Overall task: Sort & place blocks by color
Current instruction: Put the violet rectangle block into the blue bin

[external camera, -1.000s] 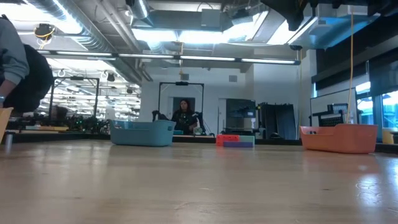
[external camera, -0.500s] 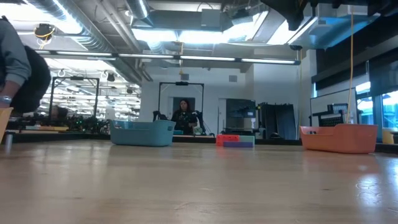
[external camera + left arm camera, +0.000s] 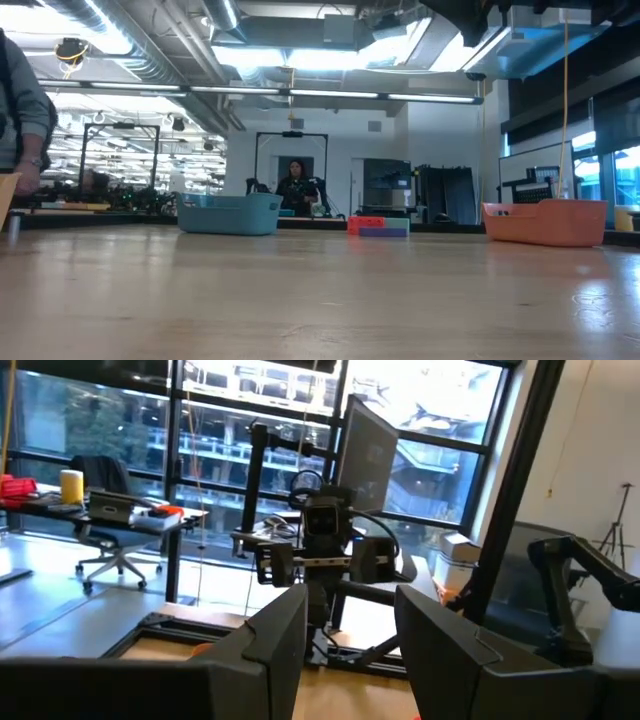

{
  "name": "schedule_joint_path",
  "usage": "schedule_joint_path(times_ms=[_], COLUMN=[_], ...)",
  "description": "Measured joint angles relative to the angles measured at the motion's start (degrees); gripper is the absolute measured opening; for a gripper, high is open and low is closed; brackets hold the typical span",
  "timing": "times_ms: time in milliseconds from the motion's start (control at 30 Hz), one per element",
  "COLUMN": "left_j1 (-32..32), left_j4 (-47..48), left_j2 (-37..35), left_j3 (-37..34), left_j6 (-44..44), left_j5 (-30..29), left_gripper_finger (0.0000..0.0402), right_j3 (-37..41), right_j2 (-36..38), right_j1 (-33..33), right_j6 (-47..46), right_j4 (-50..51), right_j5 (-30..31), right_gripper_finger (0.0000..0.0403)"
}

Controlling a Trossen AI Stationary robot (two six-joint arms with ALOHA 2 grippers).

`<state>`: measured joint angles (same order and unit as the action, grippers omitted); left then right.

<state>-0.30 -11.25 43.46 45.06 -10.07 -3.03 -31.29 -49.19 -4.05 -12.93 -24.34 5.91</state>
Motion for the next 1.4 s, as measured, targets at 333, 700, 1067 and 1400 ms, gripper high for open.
schedule_joint_path(times_ms=[333, 700, 1067, 1400], left_j1=[0.0, 0.0, 0.0, 0.0], left_j4=[-7.5, -18.6, -18.6, -16.4], left_j2=[-1.0, -4.3, -4.3, -4.3], left_j3=[-6.2, -15.7, -15.7, -15.8], left_j6=[0.0, -8.7, -2.8, -1.4], left_j5=[0.0, -0.9, -3.3, -2.1], left_gripper_finger=[0.0144, 0.0144, 0.0144, 0.0144], right_j3=[0.0, 0.0, 0.0, 0.0], right_j2=[0.0, 0.0, 0.0, 0.0], right_j1=[0.0, 0.0, 0.0, 0.0], right_j6=[-0.1, -0.1, 0.0, 0.2], right_j4=[-0.3, -0.8, -0.7, -0.7], right_j5=[0.0, 0.0, 0.0, 0.1], right_gripper_finger=[0.0329, 0.0329, 0.0329, 0.0329])
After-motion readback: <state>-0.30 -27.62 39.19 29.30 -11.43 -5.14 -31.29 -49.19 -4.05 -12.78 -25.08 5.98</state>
